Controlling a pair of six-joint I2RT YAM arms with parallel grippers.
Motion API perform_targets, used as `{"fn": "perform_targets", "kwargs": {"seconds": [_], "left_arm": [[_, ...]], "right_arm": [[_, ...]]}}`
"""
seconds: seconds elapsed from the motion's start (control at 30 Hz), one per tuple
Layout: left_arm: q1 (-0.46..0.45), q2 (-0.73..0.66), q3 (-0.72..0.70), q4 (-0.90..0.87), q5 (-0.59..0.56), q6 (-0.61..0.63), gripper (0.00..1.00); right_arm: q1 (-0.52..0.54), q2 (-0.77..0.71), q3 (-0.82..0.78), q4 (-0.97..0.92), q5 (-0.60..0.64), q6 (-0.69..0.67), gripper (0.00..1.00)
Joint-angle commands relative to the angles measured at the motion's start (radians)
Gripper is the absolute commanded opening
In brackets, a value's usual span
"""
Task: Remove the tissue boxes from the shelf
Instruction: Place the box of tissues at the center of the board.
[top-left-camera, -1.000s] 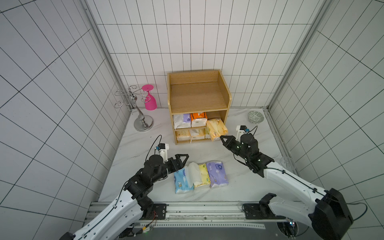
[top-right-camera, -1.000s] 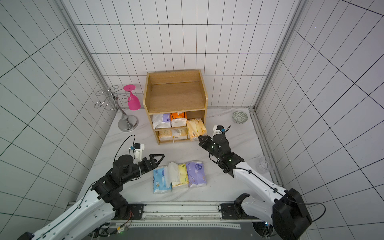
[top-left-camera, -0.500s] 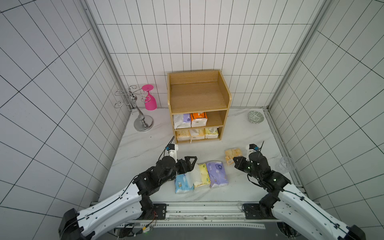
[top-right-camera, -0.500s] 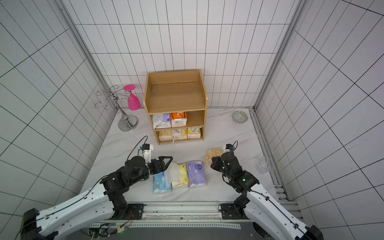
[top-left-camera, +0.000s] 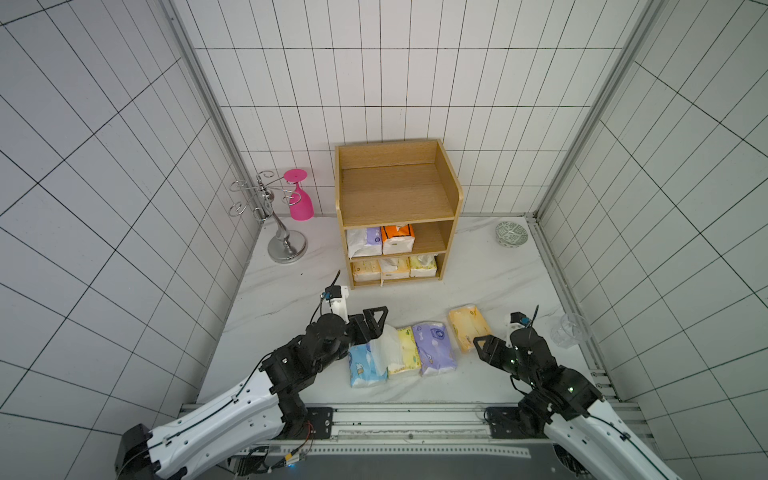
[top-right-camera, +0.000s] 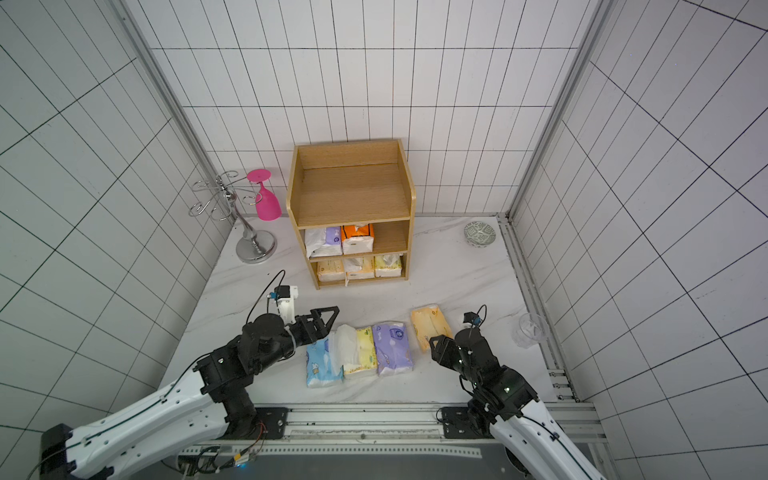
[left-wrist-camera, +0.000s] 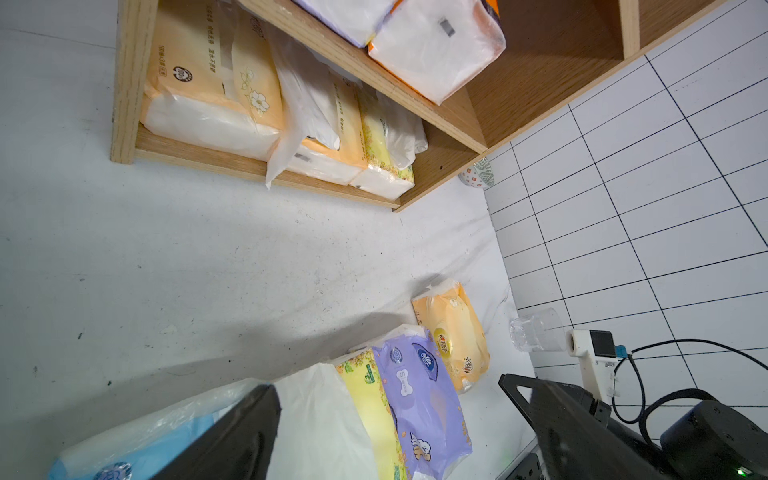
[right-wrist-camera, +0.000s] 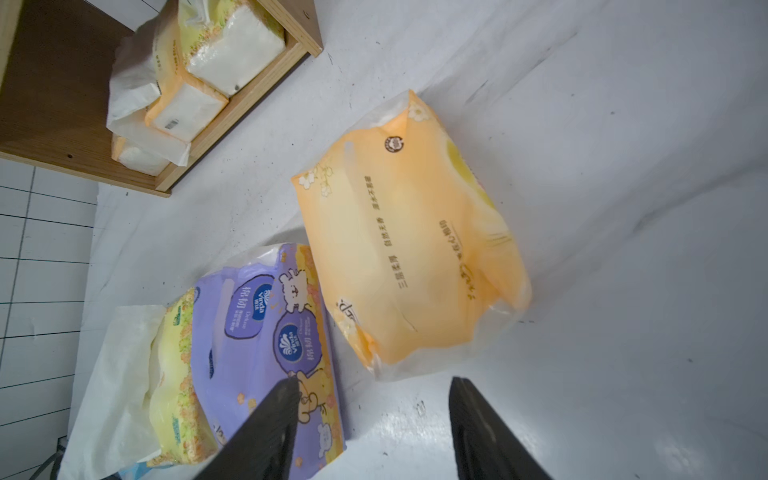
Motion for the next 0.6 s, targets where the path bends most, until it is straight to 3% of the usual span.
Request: {"fn": "perform_targets", "kwargs": {"seconds": [0.0, 0.1, 0.27, 0.57], "left_arm": [[-0.003, -0.015, 0.003, -0.009, -0.029, 0.028, 0.98], [-0.003, -0.021, -0.003, -0.013, -0.047, 0.032, 0.98], [-0.001, -0.044, -0.025, -0.016, -0.074, 0.036, 0.98], [0.014, -0.161, -0.099, -0.081, -0.094, 0.004, 0.98]], "right_arm": [[0.007, 0.012, 0.102, -0.103, 0.044, -0.033, 0.65], [0.006, 0.117, 0.19, -0.097, 0.054, -0.085, 0.65], [-0.025, 0.417, 0.359, -0.08, 0.104, -0.246, 0.65], [-0.137, 0.989, 0.556, 0.037, 0.012, -0.416, 0.64]]}}
